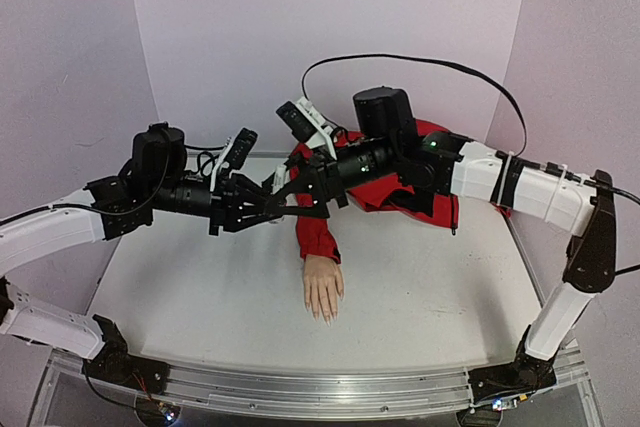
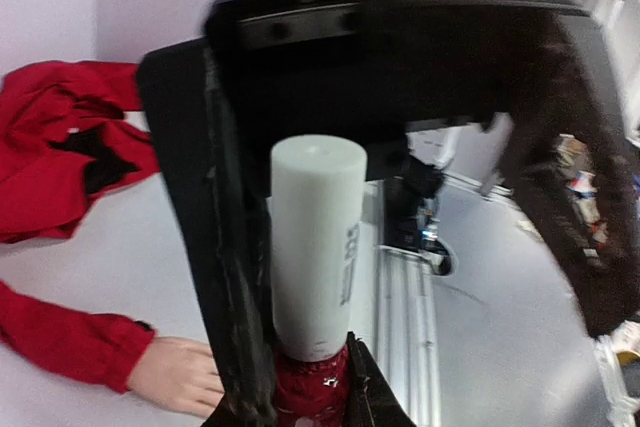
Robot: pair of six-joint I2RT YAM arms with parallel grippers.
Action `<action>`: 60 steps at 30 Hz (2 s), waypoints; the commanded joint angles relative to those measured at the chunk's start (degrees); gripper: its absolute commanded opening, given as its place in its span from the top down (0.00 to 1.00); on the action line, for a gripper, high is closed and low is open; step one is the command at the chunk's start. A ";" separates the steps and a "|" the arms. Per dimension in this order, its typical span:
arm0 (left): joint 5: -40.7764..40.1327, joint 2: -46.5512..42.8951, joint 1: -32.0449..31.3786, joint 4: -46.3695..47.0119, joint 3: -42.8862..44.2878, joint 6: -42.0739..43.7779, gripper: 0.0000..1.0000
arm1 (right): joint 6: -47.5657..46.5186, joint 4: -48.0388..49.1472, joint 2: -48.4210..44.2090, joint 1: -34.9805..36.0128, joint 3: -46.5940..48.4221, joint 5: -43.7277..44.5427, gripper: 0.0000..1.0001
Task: Paint the nails
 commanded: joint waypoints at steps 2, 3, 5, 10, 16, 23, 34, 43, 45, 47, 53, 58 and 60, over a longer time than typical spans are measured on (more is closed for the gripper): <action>-28.72 -6.06 0.00 4.45 -2.75 4.96 1.00 | 5.89 -1.75 -6.84 1.24 -1.31 26.71 0.04; -31.01 -6.78 -0.10 4.35 -3.51 5.74 1.00 | 7.33 -1.96 -7.29 1.24 -1.33 28.93 0.02; -34.09 -8.01 -0.07 4.24 -4.51 6.56 1.00 | 10.66 -1.99 -8.07 1.25 -1.79 33.00 0.02; -38.39 -8.74 -0.77 4.20 -4.81 6.87 1.00 | 18.01 -4.18 -7.02 1.68 1.14 41.14 0.02; -43.52 -7.86 -1.78 4.11 -4.02 5.67 1.00 | 21.25 -7.76 -1.34 3.86 8.52 48.99 0.16; -43.47 -7.59 -2.65 3.93 -4.01 5.22 1.00 | 21.04 -9.68 4.95 4.91 16.74 47.65 0.35; -41.70 -5.94 -3.89 3.76 -2.56 4.92 1.00 | 19.59 -10.17 8.86 5.08 20.43 46.27 0.68; -36.09 -6.49 -3.89 3.82 -1.44 2.28 1.00 | 16.81 -8.23 8.23 4.97 18.14 38.42 0.96; -30.08 -7.15 -3.38 3.93 -1.15 1.96 1.00 | 13.58 -7.65 7.42 4.95 17.16 33.48 1.00; -18.14 -7.36 -1.68 3.93 -0.32 2.03 1.00 | 8.47 -6.52 5.75 4.78 14.91 25.88 1.00; 25.13 -2.66 2.01 3.85 4.08 0.66 1.00 | -8.06 -6.58 -0.04 4.35 4.96 -6.94 1.00; 23.75 -0.81 1.98 3.80 4.19 1.75 1.00 | -7.31 -6.56 0.00 4.22 2.74 -8.76 1.00; 16.58 -1.78 2.00 3.85 3.49 2.88 1.00 | -7.29 -6.56 0.04 4.17 2.54 -5.75 1.00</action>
